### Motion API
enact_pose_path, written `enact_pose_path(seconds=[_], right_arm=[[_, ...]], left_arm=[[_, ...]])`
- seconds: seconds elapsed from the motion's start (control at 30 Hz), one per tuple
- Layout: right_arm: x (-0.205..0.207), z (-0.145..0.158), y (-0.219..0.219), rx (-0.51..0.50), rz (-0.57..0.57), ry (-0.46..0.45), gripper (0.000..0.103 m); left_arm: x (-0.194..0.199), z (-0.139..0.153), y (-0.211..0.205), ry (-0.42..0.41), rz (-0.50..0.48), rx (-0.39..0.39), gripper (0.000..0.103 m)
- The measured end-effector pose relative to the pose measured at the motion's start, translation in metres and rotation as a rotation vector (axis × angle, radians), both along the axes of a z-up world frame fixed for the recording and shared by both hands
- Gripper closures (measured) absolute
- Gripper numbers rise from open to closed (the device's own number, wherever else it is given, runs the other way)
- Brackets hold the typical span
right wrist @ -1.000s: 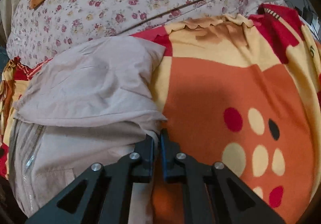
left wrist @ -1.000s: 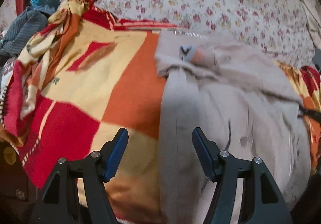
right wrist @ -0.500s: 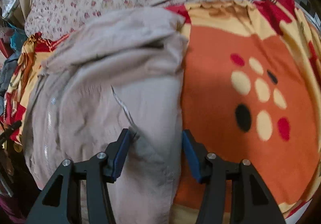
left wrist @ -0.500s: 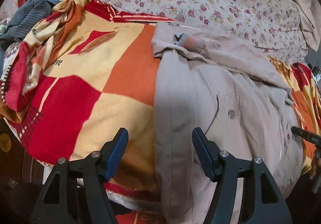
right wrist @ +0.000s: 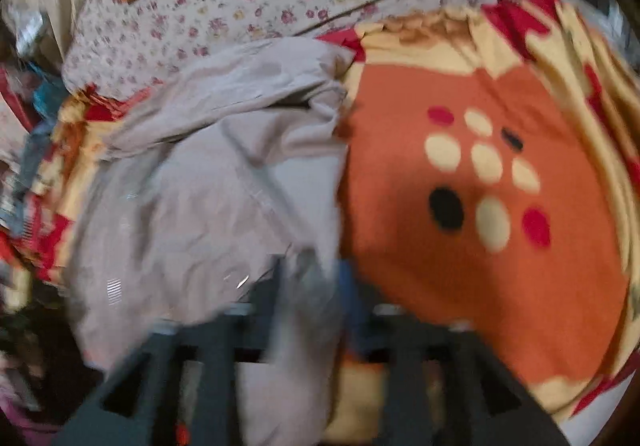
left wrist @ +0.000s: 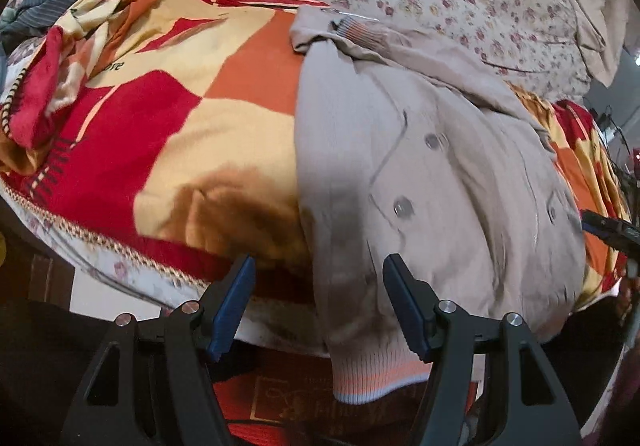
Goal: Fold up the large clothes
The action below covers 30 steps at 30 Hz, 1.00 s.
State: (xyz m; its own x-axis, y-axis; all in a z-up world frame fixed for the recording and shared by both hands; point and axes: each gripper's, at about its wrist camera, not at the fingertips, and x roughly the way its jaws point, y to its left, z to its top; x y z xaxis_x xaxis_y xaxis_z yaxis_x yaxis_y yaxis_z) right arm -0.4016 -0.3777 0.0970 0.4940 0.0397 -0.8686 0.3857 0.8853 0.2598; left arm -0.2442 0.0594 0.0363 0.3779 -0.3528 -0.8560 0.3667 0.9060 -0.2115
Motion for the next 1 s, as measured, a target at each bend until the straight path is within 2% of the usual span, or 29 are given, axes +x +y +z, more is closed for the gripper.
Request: enact_pose_path(seconds=[0.1, 0.27, 0.43, 0.7, 0.73, 0.77, 0.8, 0.83, 0.87, 0.9, 0.93, 1.0], right_arm=[[-0.021, -0.004, 0.007, 0.112, 0.021, 0.045, 0.045], [-0.053, -0.027, 0.027, 0.14, 0.036, 0.164, 0.037], [-0.066, -0.046, 0.04, 0.187, 0.063, 0.195, 0.035], [-0.058, -0.071, 0.06, 0.264, 0.108, 0.21, 0.035], [-0.055, -0.073, 0.063, 0.258, 0.118, 0.211, 0.035], [-0.054, -0.074, 0.065, 0.254, 0.118, 0.209, 0.035], [-0.054, -0.075, 0.066, 0.254, 0.115, 0.207, 0.038], [-0.051, -0.075, 0.066, 0.256, 0.11, 0.206, 0.042], [-0.051, -0.075, 0.069, 0.252, 0.121, 0.209, 0.058], [-0.051, -0.072, 0.073, 0.24, 0.148, 0.208, 0.075], [-0.052, -0.069, 0.077, 0.236, 0.171, 0.201, 0.082], [-0.054, -0.053, 0.082, 0.243, 0.232, 0.17, 0.089]], left_arm=[[-0.01, -0.005, -0.002, 0.033, -0.022, -0.016, 0.041], [-0.024, -0.023, -0.008, 0.096, -0.054, -0.02, 0.041], [-0.028, -0.043, -0.013, 0.155, -0.061, -0.019, 0.041], [-0.028, -0.052, -0.02, 0.176, -0.082, -0.025, 0.041], [-0.027, -0.053, -0.02, 0.183, -0.081, -0.035, 0.043], [-0.026, -0.054, -0.018, 0.192, -0.083, -0.058, 0.055], [-0.026, -0.054, -0.016, 0.205, -0.092, -0.082, 0.063], [-0.025, -0.053, -0.017, 0.207, -0.1, -0.09, 0.077], [-0.026, -0.051, -0.017, 0.202, -0.112, -0.097, 0.089], [-0.028, -0.045, -0.017, 0.194, -0.128, -0.109, 0.091], [-0.029, -0.04, -0.015, 0.189, -0.136, -0.123, 0.093], [-0.029, -0.02, -0.009, 0.175, -0.158, -0.176, 0.095]])
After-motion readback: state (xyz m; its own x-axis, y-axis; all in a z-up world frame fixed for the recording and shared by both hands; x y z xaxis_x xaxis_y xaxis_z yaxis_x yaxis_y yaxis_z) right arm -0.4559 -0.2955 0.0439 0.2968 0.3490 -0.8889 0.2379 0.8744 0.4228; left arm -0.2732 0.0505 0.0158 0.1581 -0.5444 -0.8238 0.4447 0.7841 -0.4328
